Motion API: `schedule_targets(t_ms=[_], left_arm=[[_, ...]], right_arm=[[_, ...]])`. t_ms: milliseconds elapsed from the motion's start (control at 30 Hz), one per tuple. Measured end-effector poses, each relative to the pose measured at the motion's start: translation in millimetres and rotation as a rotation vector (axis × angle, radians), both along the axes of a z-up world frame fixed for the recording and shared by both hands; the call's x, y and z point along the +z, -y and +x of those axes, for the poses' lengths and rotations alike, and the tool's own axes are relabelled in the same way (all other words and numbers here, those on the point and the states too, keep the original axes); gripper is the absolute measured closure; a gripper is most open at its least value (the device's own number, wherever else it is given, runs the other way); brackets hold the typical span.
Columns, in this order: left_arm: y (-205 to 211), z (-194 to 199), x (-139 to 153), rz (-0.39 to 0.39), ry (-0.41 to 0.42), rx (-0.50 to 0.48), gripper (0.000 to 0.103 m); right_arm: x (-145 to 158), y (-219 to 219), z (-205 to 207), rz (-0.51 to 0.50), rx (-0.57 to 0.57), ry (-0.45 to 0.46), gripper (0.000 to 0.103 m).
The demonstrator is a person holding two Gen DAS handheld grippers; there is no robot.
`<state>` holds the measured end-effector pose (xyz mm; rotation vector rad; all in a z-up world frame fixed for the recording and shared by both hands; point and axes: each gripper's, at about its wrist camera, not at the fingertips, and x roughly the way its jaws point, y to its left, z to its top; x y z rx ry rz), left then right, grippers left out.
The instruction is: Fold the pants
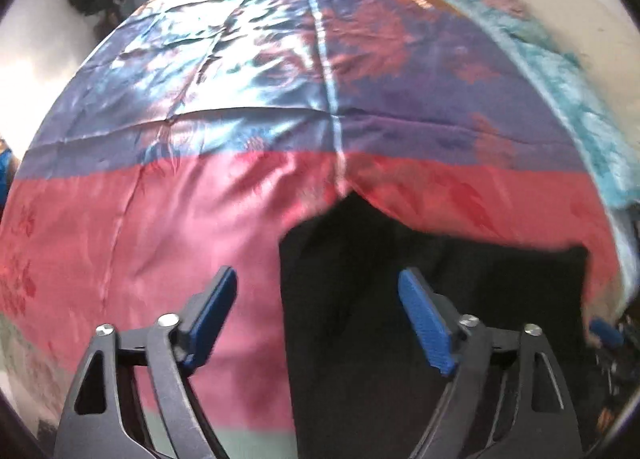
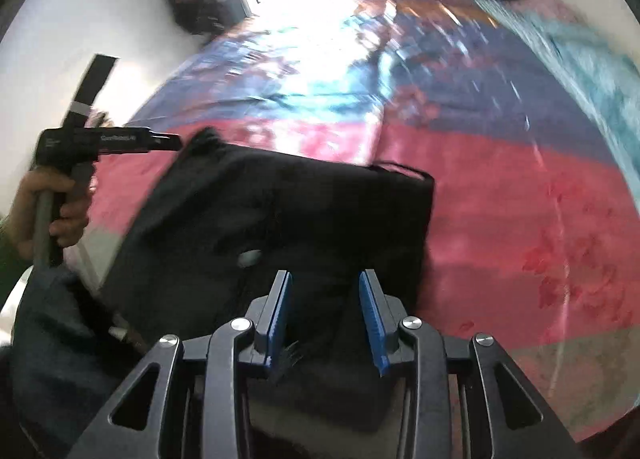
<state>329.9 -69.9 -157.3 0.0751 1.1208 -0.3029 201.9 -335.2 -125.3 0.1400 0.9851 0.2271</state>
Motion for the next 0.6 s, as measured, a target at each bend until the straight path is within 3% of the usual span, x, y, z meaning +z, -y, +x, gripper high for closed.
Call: schedule_targets(t_ms=[100, 200, 267, 333, 433, 500, 600], left_arm=[[-3.3, -49.1, -4.2, -0.049, -0.032, -0.093, 0.008], [3.1, -87.6, -36.9, 0.049, -0.112, -0.188, 0.01], [-3.6, -108.6, -43.4, 0.096, -0.116, -0.209, 0.014], [-19.9, -115.7, -31.4, 0.034, -0.106, -0.187, 0.014], [-51.9, -105.3, -17.1, -0.08, -0.083, -0.114, 0.006], [-66.3, -84.4, -22.0, -0.137, -0.113, -0.059, 0.006], [-70.0, -61.3, -45.4, -0.256, -0.241, -0.022, 0.006]], right_arm=[[-2.3, -12.9, -19.5, 0.017, 0.062, -0.005, 0.061], [-41.5, -14.8, -31.7, -0.02, 0.055, -0.105, 0.057], [-34.2, -7.8, -38.3, -0.011, 0.037, -0.093, 0.058], [-22.3, 5.5, -44.9, 0.028, 0.008, -0.123, 0.054], [-7.1, 32.9, -58.1, 0.078, -0.052, -0.068, 0.021], [-9.5, 51.0, -54.0, 0.146, -0.091, -0.054, 0.02], [-39.5, 75.7, -27.8, 0.337, -0.128, -0.104, 0.02]])
